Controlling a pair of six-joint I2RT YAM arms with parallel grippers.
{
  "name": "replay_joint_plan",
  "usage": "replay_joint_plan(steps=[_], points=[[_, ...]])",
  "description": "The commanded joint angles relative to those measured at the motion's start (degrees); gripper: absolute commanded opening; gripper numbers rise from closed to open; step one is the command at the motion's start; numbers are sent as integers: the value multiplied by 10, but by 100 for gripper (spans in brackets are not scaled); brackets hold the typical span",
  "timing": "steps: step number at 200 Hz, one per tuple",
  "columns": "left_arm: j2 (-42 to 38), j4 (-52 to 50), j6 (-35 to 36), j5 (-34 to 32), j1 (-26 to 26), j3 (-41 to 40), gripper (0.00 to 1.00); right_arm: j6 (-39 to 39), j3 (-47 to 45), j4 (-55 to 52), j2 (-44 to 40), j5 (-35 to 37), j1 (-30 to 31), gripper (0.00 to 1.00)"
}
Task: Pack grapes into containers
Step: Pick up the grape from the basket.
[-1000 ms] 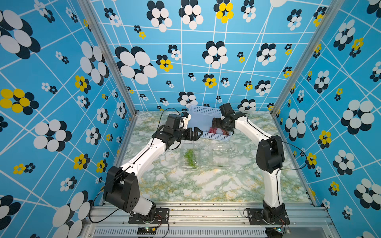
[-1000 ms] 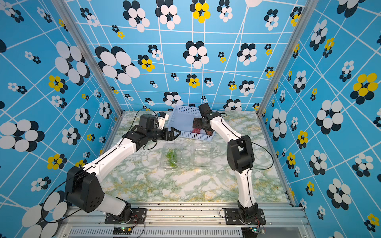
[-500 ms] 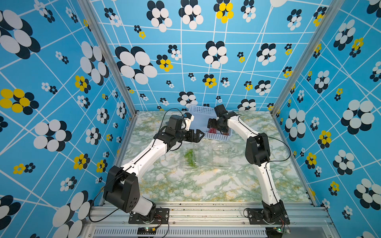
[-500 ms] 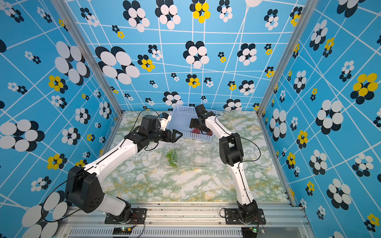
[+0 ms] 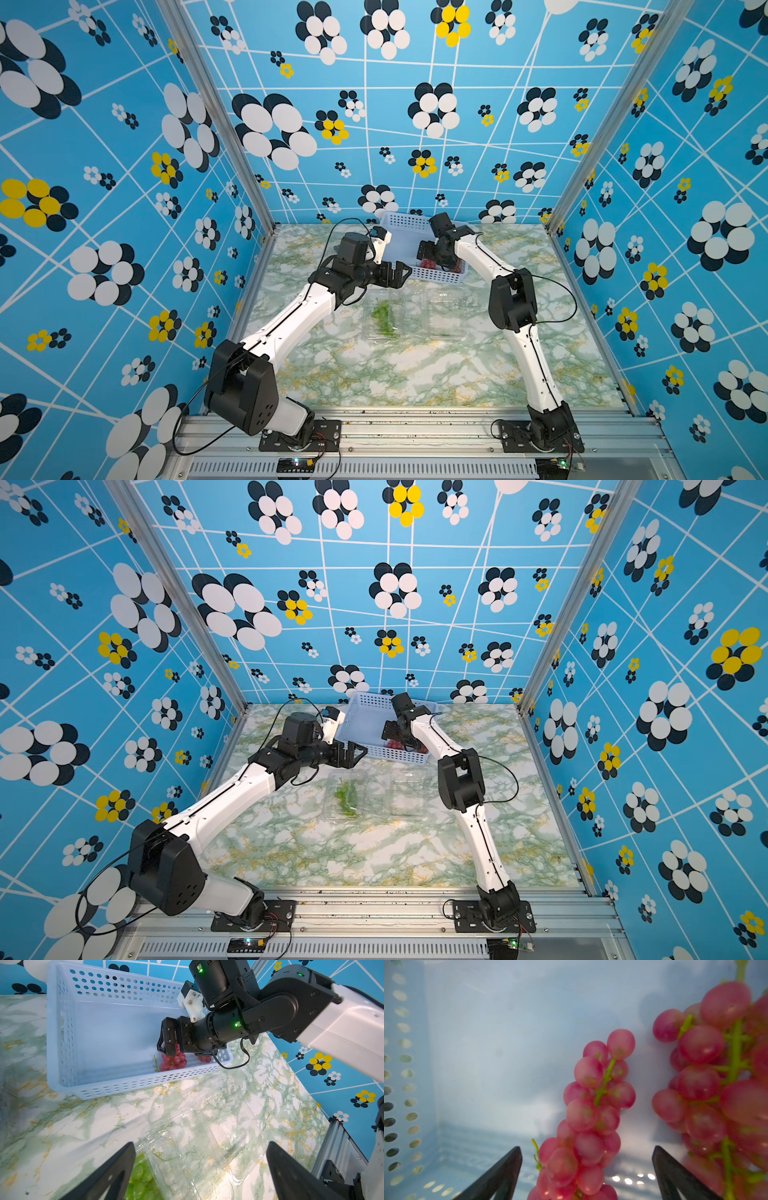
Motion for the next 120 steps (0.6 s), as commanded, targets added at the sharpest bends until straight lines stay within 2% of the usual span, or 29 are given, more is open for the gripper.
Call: replay_joint_plan(steps=[1, 78, 120], points=[[-19, 0, 10, -11, -4, -8, 100, 17, 19, -20, 17, 15, 2, 99], [-17, 1, 4, -6, -7, -8, 100, 37, 56, -25, 52, 11, 2, 93], [-16, 0, 4, -7, -10, -9, 100, 49, 80, -26, 74, 4, 2, 77]])
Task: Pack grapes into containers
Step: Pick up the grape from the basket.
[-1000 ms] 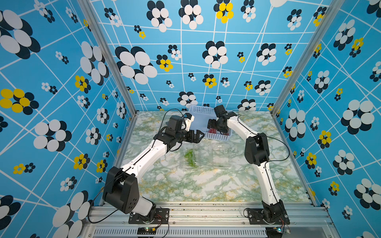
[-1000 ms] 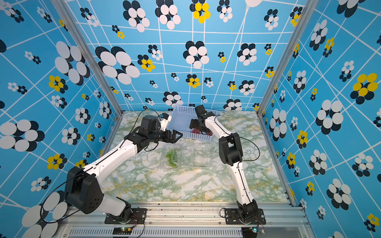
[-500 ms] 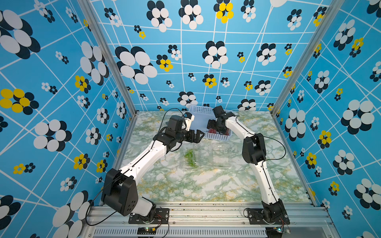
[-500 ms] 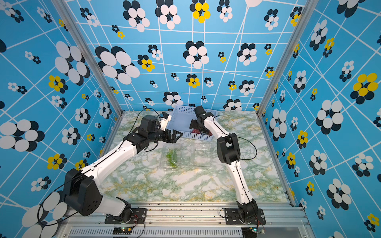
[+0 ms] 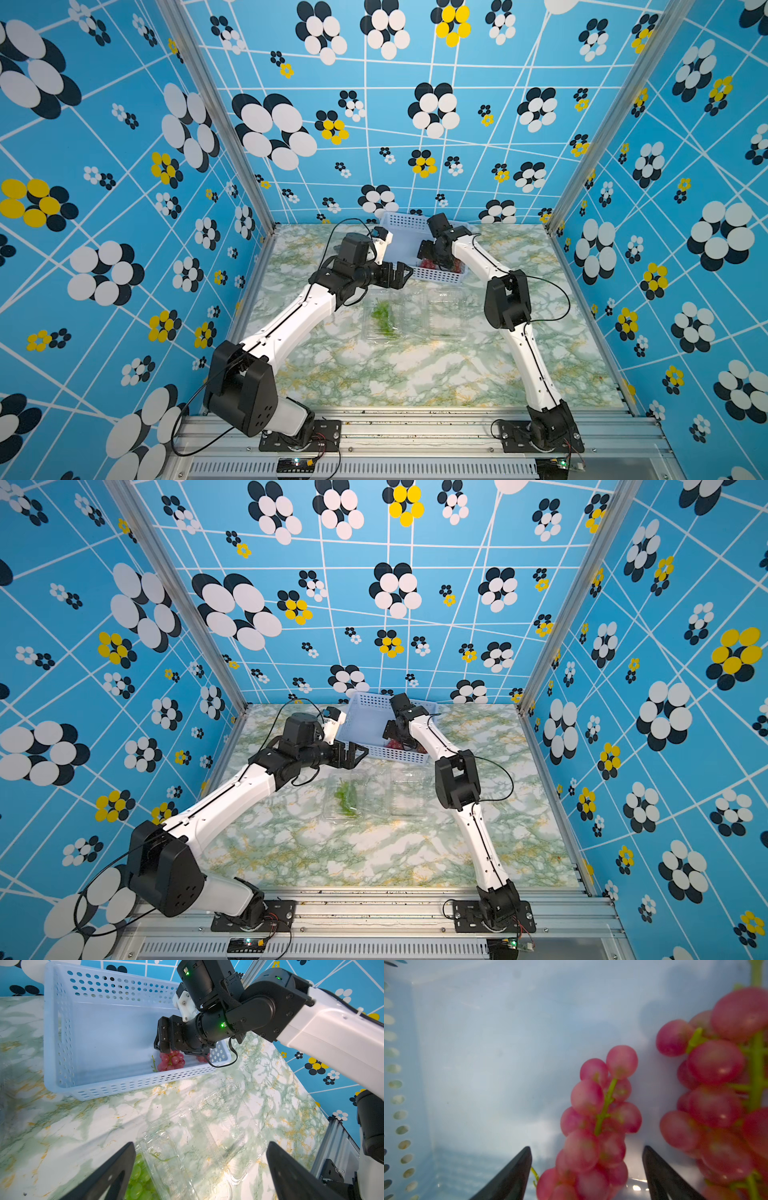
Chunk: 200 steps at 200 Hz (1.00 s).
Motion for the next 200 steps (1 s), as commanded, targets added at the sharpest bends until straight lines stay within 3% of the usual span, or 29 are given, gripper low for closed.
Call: replay_joint_plan(steps=[1, 45, 86, 200], points=[[-13, 0, 4, -3, -4, -8, 100, 14, 17, -20, 26, -3, 2, 77], [-10, 0, 3, -3, -5, -8, 99, 14, 18, -22, 28, -6, 2, 47], [-10, 1, 1, -3, -5, -8, 100, 5, 15, -26, 5, -8, 1, 31], [-28, -3, -2, -15, -23, -6, 100, -20, -54, -16, -118, -2, -2, 26]])
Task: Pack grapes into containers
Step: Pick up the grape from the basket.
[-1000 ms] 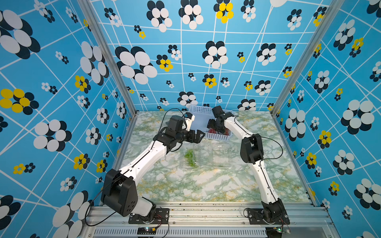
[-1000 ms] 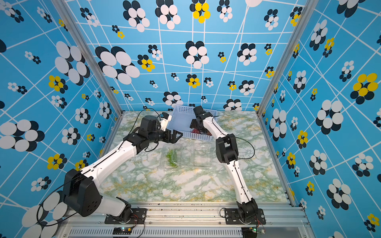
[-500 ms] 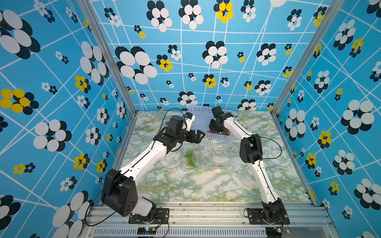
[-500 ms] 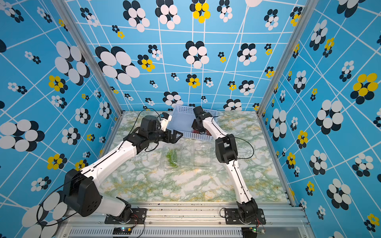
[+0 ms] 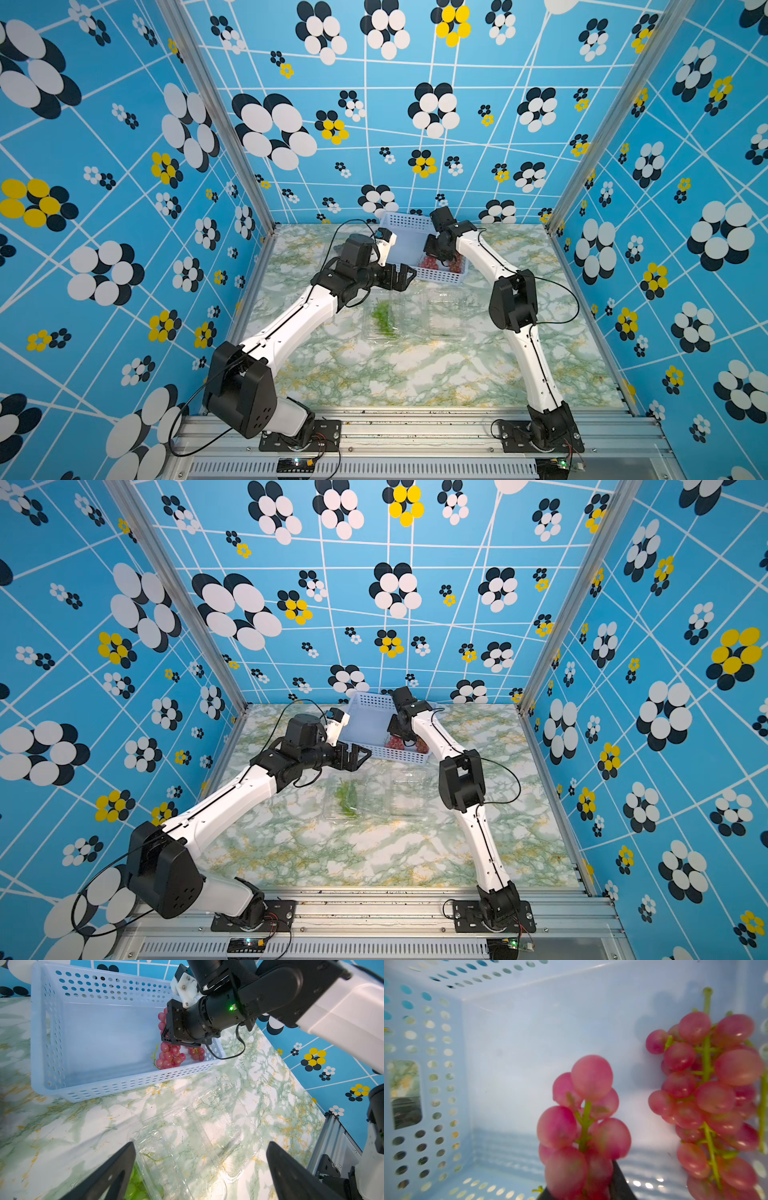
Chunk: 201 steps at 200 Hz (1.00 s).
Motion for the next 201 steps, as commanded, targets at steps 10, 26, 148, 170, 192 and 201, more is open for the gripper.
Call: replay_joint_plan(steps=[10, 26, 148, 170, 192, 201], points=[[-26, 0, -4, -10, -8, -7, 99, -15, -34, -1, -58, 2, -2, 26], [-32, 0, -8, -10, -9, -10, 100, -17, -54, 7, -77, 2, -2, 26], [-74, -6, -14, -28, -30, -32, 99, -32, -112, 7, -169, 17, -5, 26], [-79, -10, -14, -30, -33, -33, 100, -33, -111, 0, -178, 15, -6, 26], [-83, -12, -15, -31, -36, -36, 100, -33, -131, 2, -206, 12, -5, 26], [-85, -12, -14, -32, -39, -39, 100, -31, -149, 6, -219, 10, -5, 26]])
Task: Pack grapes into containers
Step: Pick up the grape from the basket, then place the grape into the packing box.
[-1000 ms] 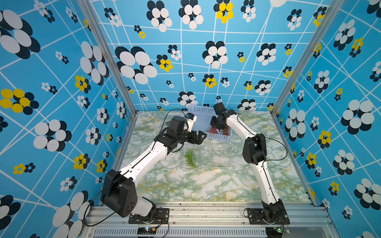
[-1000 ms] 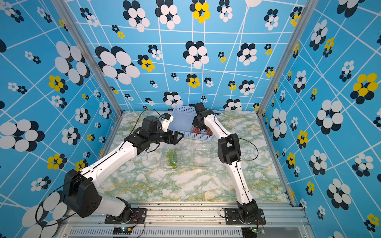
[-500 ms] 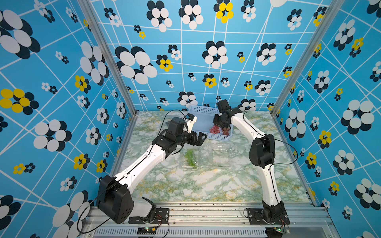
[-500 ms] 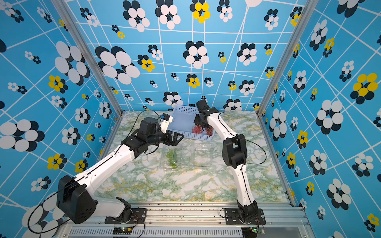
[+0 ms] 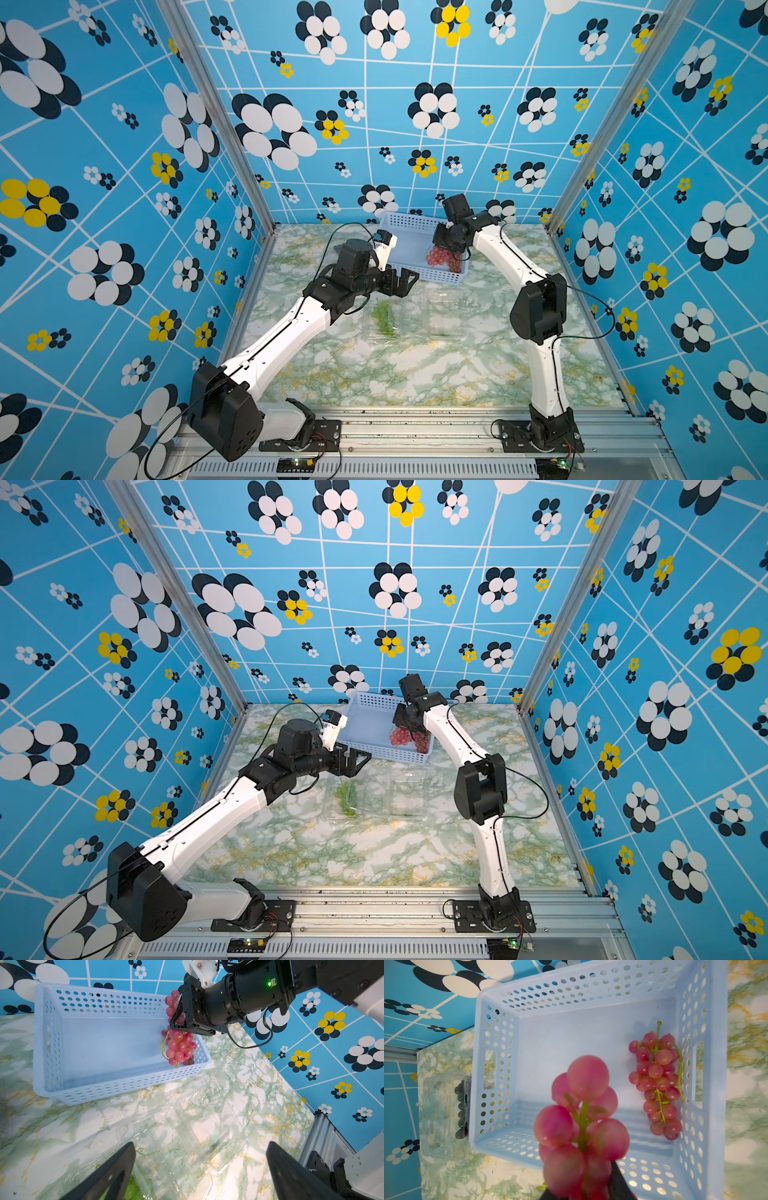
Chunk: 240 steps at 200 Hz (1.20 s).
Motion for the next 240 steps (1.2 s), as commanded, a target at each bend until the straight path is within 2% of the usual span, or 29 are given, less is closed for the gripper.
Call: replay_joint_plan(steps=[1, 87, 123, 171, 240], points=[[-18, -10, -4, -8, -8, -16, 100, -7, -32, -6, -61, 5, -4, 25], [-42, 9, -21, -36, -58, -61, 100, 8, -325, 74, -250, -4, 12, 25], [-50, 22, -28, -51, -78, -82, 99, 18, -442, 108, -298, -9, 29, 25], [-51, 29, -31, -67, -94, -96, 99, 32, -514, 141, -304, -19, 56, 25], [-50, 17, -30, -80, -96, -96, 100, 47, -550, 183, -259, -54, 75, 25]])
